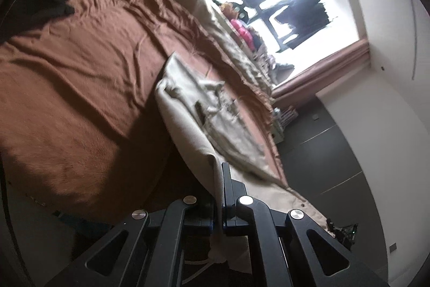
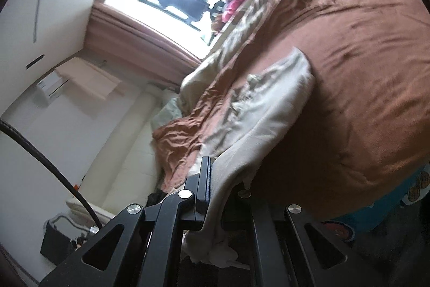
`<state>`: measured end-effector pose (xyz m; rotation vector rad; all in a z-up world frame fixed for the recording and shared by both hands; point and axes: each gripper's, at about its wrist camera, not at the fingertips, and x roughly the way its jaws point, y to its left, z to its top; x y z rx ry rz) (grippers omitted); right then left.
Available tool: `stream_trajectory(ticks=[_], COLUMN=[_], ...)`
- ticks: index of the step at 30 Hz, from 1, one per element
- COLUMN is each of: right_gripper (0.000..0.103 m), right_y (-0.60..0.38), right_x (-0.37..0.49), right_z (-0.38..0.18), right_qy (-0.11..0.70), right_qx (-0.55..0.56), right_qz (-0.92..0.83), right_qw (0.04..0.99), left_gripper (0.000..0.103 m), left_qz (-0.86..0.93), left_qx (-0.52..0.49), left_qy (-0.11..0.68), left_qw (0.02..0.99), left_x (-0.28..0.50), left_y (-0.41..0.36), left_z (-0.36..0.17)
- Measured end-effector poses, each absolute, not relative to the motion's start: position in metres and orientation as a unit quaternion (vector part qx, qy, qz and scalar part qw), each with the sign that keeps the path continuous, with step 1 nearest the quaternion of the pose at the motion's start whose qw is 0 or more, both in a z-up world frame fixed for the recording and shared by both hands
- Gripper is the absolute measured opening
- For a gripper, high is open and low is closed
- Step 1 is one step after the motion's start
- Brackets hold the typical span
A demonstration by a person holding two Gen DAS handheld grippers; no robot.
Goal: Fold large clothes
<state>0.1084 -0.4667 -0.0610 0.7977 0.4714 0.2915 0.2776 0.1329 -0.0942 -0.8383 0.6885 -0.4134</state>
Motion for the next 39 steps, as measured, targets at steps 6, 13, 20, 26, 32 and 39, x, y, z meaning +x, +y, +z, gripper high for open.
stream_trajectory(ticks=[6, 13, 20, 26, 32, 39], right_gripper=[0.002, 0.002, 0.002, 0.002, 0.002, 0.002], right_y=[-0.459, -0.456, -0.460, -0.473, -0.480, -0.479], right_x=[0.081, 0.054, 0.043, 0.045, 0.073, 0.121], right_z=[-0.042, -0.034, -0.045, -0.066, -0.064, -0.037], right_qy=[0.204, 0.184, 0.184, 0.205, 0.217, 0.212], right_qx=[0.356, 0.327, 0.311, 0.316, 0.325, 0.319], right_qz=[0.167, 0.197, 0.206, 0.189, 0.171, 0.154], right_qw=[0.897, 0.906, 0.909, 0.907, 0.904, 0.911], left_gripper=[0.002, 0.002, 0.002, 0.002, 0.002, 0.003], left_qz=[-0.204, -0.206, -0.207, -0.203, -0.207, -0.212], left_qx=[-0.391, -0.394, -0.384, -0.383, -0.376, -0.350], left_qy=[0.295, 0.259, 0.246, 0.259, 0.262, 0.261], left_qw=[0.848, 0.857, 0.865, 0.863, 0.864, 0.874], left_x=[0.239, 0.183, 0.143, 0.128, 0.147, 0.199], left_y=[0.146, 0.164, 0.163, 0.157, 0.154, 0.148], left_z=[-0.062, -0.039, -0.029, -0.046, -0.041, -0.008])
